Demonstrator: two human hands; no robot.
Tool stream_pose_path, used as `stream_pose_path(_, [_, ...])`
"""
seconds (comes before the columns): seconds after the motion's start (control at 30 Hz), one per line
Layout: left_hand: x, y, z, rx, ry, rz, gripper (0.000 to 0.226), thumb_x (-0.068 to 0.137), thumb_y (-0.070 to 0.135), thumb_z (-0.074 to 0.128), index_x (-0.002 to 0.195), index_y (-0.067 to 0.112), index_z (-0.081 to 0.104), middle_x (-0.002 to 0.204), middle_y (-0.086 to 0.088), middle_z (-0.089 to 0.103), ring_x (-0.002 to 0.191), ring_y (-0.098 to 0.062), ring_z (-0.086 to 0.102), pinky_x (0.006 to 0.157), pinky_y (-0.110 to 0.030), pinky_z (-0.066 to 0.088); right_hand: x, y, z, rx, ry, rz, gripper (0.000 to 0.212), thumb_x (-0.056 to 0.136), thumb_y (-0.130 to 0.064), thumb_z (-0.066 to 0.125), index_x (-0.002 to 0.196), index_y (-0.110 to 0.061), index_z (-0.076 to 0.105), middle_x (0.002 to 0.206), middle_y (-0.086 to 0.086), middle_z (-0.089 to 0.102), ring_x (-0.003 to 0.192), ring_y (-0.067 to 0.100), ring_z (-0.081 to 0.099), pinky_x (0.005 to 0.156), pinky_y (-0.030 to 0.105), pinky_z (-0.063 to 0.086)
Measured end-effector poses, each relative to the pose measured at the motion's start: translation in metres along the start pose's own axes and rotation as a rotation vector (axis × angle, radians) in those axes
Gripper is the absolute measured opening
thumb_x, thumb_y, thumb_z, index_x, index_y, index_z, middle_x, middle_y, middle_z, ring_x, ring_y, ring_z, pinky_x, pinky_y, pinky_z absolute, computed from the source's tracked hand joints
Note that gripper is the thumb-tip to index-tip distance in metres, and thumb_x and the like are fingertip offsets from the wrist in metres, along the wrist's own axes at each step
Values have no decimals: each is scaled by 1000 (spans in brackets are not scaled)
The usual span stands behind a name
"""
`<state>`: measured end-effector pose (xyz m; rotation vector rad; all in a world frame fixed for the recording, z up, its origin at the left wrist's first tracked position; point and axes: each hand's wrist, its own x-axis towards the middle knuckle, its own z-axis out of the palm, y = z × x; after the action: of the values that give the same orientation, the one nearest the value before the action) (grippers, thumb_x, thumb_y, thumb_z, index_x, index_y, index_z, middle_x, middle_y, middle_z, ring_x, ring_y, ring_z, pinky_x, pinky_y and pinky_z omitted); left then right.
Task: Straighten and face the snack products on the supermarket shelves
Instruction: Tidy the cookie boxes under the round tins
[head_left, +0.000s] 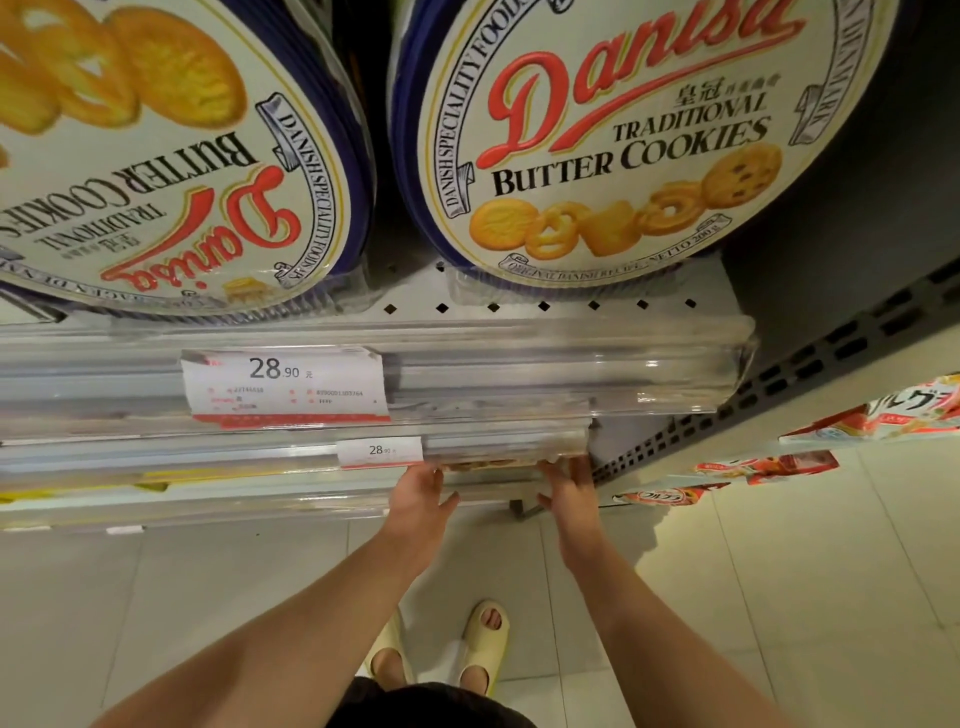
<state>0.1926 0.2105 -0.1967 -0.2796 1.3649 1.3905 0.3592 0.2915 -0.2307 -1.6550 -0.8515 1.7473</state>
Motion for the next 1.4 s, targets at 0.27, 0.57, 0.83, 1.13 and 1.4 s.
stream_pose_path(0.27, [-4, 1, -13, 409, -129, 80, 22, 103, 12, 51, 123, 21, 57, 121, 8, 60, 127, -16, 51, 115, -44, 40, 3, -6, -10, -74, -39, 35, 51, 95, -12, 66, 142, -21, 49, 129, 4, 61, 115, 24, 59, 104, 47, 46])
stream_pose_path(0.57, [-38, 7, -78, 909, -50, 581, 27, 91, 6, 59, 99, 28, 72, 101, 17, 75, 95, -5, 68, 87, -25, 53, -105, -1, 7, -395, -53, -470, 20, 95, -8, 63, 103, -25, 70, 94, -10, 72, 85, 20, 68, 78, 27, 55])
stream_pose_path(0.83, [-66, 31, -123, 1223, 64, 944, 44, 84, 33, 49, 124, 25, 65, 124, 14, 62, 117, -7, 56, 102, -31, 46, -110, -17, 84, -1419, -383, -1275, 74, 80, -31, 69, 150, -16, 47, 158, 5, 43, 148, 26, 37, 115, 52, 40])
stream_pose_path(1.13, [-73, 79, -249, 1192, 442, 960, 60, 89, 17, 57, 148, 20, 46, 159, -3, 38, 146, -23, 34, 118, -42, 32, -126, -7, 102, -1558, -269, -1120, 81, 88, -32, 62, 160, -18, 28, 167, 2, 27, 156, 24, 18, 124, 49, 26])
stream_pose_path(1.4, [-46, 144, -337, 1254, 597, 1014, 77, 86, 17, 58, 156, 9, 27, 169, -13, 11, 156, -35, 13, 119, -54, 26, -157, 15, 154, -1575, 40, -958, 81, 82, -29, 68, 155, -10, 38, 150, 20, 39, 147, 40, 31, 113, 51, 43])
